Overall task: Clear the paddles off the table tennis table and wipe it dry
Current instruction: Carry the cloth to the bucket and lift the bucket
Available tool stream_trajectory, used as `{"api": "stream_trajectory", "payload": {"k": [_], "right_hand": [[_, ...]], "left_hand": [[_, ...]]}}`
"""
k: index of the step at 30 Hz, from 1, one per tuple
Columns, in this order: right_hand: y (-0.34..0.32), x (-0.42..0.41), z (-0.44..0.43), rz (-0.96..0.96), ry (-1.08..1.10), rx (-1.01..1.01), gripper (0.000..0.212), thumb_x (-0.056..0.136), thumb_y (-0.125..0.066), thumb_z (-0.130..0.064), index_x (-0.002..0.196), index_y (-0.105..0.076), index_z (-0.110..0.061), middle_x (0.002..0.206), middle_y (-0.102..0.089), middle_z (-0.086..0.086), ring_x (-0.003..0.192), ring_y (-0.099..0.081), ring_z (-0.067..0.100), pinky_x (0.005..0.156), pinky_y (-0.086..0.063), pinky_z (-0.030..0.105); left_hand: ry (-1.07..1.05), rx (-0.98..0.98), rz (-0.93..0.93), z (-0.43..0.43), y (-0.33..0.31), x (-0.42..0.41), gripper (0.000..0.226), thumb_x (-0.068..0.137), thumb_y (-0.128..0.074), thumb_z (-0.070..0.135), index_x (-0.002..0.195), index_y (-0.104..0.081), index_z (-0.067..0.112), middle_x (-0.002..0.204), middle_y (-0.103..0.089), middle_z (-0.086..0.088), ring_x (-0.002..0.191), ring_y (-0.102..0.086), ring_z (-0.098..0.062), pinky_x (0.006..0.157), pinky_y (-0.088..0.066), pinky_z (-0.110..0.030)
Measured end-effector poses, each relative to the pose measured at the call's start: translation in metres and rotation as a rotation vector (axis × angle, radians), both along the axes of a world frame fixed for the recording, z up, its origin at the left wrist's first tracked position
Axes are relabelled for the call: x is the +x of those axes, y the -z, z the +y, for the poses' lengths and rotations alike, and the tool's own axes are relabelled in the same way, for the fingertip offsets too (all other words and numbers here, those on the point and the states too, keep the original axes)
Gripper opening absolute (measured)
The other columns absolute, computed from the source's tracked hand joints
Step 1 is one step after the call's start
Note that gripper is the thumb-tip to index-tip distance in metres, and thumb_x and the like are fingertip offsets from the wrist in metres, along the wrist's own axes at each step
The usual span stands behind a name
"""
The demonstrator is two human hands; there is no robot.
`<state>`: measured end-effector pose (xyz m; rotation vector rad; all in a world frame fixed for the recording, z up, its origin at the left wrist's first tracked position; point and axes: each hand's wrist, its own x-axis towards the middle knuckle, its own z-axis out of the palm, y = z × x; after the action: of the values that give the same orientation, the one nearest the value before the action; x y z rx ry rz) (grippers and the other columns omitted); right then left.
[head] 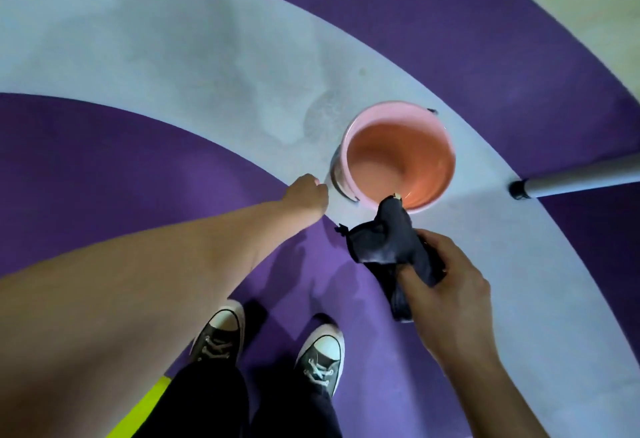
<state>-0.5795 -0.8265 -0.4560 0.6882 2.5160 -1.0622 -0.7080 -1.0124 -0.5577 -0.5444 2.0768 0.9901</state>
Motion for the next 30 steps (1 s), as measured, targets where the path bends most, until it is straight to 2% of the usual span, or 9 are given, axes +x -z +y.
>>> {"api": "stream_trajectory", "payload": {"k": [2, 5, 9, 15, 17, 19, 23, 27, 30], "right_hand": [[0.016, 0.004, 0.005, 0.013, -0.008, 0.000, 0.042, 0.079, -0.067, -0.025, 0.117, -0.063, -0.044, 0.101, -0.069, -0.015, 0.090, -0.063, -0.001, 0.071, -0.045, 0.019], [0.027, 0.009, 0.009, 0.033, 0.010, -0.015, 0.042, 0.079, -0.067, -0.028, 0.116, -0.063, -0.046, 0.101, -0.069, -0.019, 0.090, -0.062, -0.003, 0.071, -0.046, 0.018], [0.029, 0.017, 0.020, 0.036, 0.035, -0.033, 0.040, 0.082, -0.070, -0.027, 0.116, -0.064, -0.047, 0.101, -0.070, -0.017, 0.090, -0.064, -0.002, 0.066, -0.045, 0.011], [0.011, 0.025, 0.037, 0.034, 0.088, -0.010, 0.041, 0.082, -0.070, -0.025, 0.117, -0.064, -0.046, 0.101, -0.070, -0.017, 0.088, -0.064, -0.003, 0.067, -0.043, 0.011], [0.002, 0.023, 0.040, 0.035, 0.118, -0.020, 0.039, 0.083, -0.071, -0.026, 0.117, -0.065, -0.044, 0.103, -0.070, -0.016, 0.088, -0.064, -0.003, 0.069, -0.045, 0.014], [-0.004, 0.022, 0.044, 0.038, 0.148, -0.039, 0.039, 0.084, -0.071, -0.023, 0.118, -0.066, -0.041, 0.104, -0.070, -0.016, 0.090, -0.063, -0.005, 0.069, -0.043, 0.008], [-0.019, 0.020, 0.053, 0.051, 0.206, -0.030, 0.040, 0.085, -0.070, -0.017, 0.120, -0.068, -0.036, 0.106, -0.070, -0.013, 0.091, -0.061, -0.008, 0.067, -0.040, 0.000], [-0.041, 0.021, 0.059, 0.072, 0.250, -0.003, 0.040, 0.084, -0.068, -0.020, 0.120, -0.066, -0.037, 0.107, -0.070, -0.013, 0.092, -0.063, 0.007, 0.073, -0.041, 0.009], [-0.060, 0.024, 0.064, 0.083, 0.276, 0.016, 0.041, 0.083, -0.068, -0.024, 0.122, -0.065, -0.036, 0.108, -0.070, -0.012, 0.094, -0.064, 0.011, 0.077, -0.046, 0.019]], "left_hand": [[-0.251, 0.131, -0.101, 0.019, 0.022, -0.013, 0.034, 0.104, -0.037, 0.014, 0.129, -0.055, -0.002, 0.139, -0.054, -0.023, 0.122, -0.056, -0.037, 0.097, -0.050, -0.042], [-0.734, 0.415, -0.327, 0.037, 0.037, -0.021, 0.034, 0.104, -0.036, 0.009, 0.134, -0.052, 0.006, 0.139, -0.051, -0.017, 0.124, -0.055, -0.029, 0.102, -0.049, -0.050], [-0.911, 0.523, -0.353, 0.043, 0.038, -0.025, 0.017, 0.096, -0.044, 0.002, 0.088, -0.059, 0.003, 0.104, -0.063, -0.017, 0.091, -0.065, -0.032, 0.098, -0.047, -0.062], [-0.574, 0.154, 0.085, 0.050, 0.012, -0.024, 0.016, 0.089, -0.064, 0.020, 0.073, -0.062, 0.017, 0.076, -0.064, -0.002, 0.081, -0.065, -0.029, 0.073, -0.052, -0.033], [-0.426, 0.053, 0.233, 0.054, -0.007, -0.030, 0.017, 0.089, -0.061, 0.022, 0.077, -0.065, 0.010, 0.073, -0.063, -0.005, 0.076, -0.058, -0.030, 0.063, -0.046, -0.032], [-0.331, 0.076, 0.317, 0.065, -0.027, -0.042, 0.021, 0.089, -0.059, 0.022, 0.084, -0.069, 0.004, 0.081, -0.070, -0.013, 0.077, -0.062, -0.030, 0.070, -0.052, -0.037], [-0.173, 0.294, 0.190, 0.102, -0.058, -0.061, 0.009, 0.089, -0.063, 0.010, 0.095, -0.070, 0.013, 0.080, -0.071, -0.005, 0.073, -0.068, -0.021, 0.072, -0.059, -0.031], [-0.054, 0.262, 0.062, 0.110, -0.073, -0.051, 0.026, 0.100, -0.055, 0.019, 0.123, -0.065, 0.016, 0.090, -0.064, -0.003, 0.079, -0.062, -0.018, 0.092, -0.058, -0.040], [-0.059, 0.268, 0.043, 0.096, -0.092, -0.037, 0.030, 0.101, -0.055, 0.015, 0.130, -0.063, 0.014, 0.084, -0.060, 0.001, 0.071, -0.056, -0.013, 0.082, -0.057, -0.032]]}}
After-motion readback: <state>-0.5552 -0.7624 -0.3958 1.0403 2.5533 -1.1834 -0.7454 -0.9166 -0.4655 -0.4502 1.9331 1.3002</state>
